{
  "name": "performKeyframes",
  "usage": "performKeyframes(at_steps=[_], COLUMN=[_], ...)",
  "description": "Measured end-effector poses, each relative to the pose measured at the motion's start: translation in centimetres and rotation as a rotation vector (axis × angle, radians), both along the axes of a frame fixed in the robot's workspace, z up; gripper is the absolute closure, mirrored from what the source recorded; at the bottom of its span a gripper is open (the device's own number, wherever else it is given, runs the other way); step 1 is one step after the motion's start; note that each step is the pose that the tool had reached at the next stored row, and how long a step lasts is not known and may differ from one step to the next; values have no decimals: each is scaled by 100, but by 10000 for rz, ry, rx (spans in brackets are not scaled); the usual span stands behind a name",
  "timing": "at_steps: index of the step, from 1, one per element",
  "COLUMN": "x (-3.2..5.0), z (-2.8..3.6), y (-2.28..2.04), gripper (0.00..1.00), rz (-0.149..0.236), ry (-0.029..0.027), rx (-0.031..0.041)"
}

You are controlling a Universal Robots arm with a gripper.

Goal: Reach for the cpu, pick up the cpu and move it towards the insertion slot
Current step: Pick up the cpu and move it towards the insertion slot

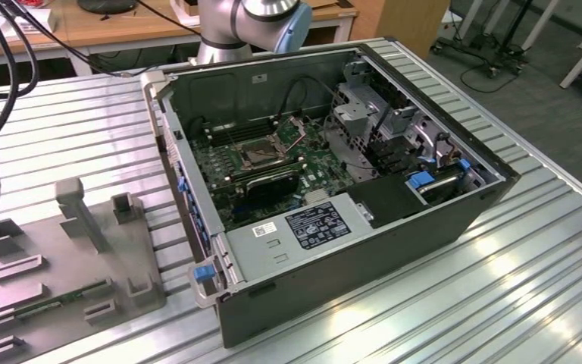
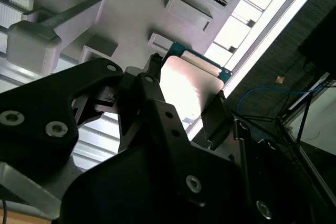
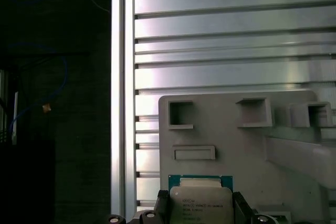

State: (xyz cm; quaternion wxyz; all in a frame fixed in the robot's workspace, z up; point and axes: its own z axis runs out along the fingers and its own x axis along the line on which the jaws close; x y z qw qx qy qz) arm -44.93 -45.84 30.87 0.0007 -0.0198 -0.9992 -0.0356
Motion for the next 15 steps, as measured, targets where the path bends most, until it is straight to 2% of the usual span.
performKeyframes(at_steps=[15], x=[0], z=[8], y=[0], gripper=[45], rz=[-38], ry=[1], rx=[0])
